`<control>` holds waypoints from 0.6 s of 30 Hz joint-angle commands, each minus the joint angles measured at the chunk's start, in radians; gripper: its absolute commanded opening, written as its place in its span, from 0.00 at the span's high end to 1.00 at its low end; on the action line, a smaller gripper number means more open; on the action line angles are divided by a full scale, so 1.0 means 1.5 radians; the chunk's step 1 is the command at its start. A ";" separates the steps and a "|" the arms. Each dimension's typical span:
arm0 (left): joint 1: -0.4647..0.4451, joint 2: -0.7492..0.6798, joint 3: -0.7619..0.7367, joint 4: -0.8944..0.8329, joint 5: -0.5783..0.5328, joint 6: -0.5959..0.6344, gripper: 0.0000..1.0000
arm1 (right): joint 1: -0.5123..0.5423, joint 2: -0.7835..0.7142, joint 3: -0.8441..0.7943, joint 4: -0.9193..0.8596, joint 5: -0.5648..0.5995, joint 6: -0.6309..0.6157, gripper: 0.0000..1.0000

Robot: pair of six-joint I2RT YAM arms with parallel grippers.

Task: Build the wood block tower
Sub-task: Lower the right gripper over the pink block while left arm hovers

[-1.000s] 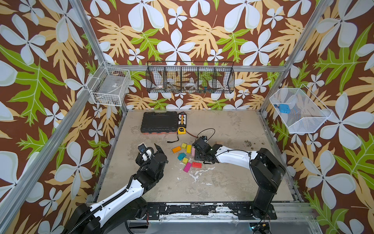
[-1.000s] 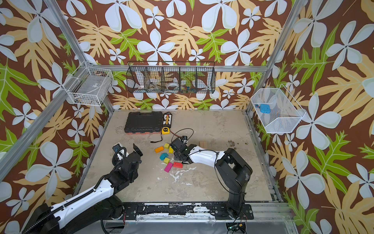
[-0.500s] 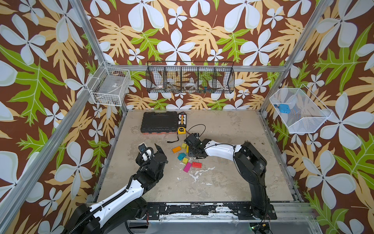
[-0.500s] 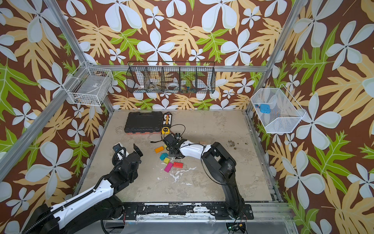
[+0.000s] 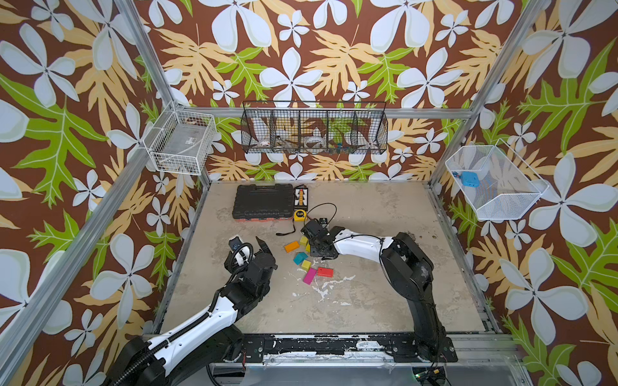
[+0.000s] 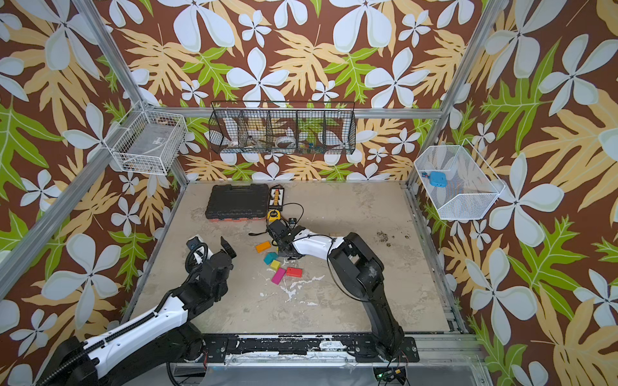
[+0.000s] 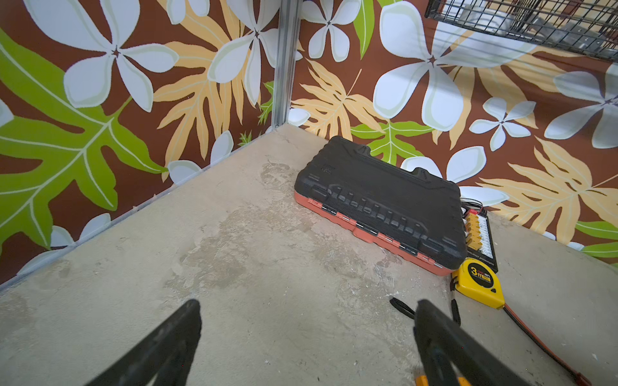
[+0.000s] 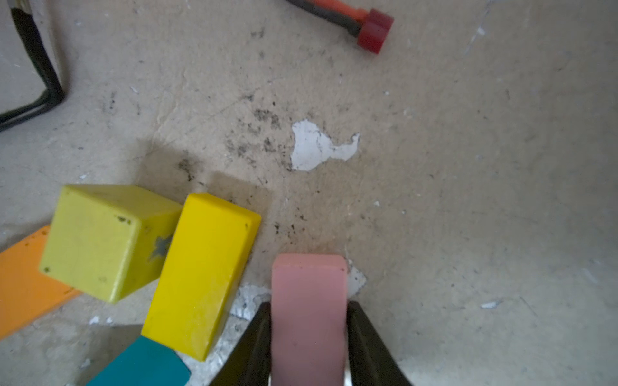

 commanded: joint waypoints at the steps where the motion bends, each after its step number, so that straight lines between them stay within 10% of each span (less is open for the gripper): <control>1: 0.001 -0.001 0.000 0.014 -0.011 0.006 0.00 | 0.000 -0.012 -0.004 -0.015 0.013 0.012 0.66; 18: 0.001 -0.015 -0.010 0.021 -0.003 0.009 0.00 | -0.068 -0.153 -0.194 0.049 0.024 0.142 0.73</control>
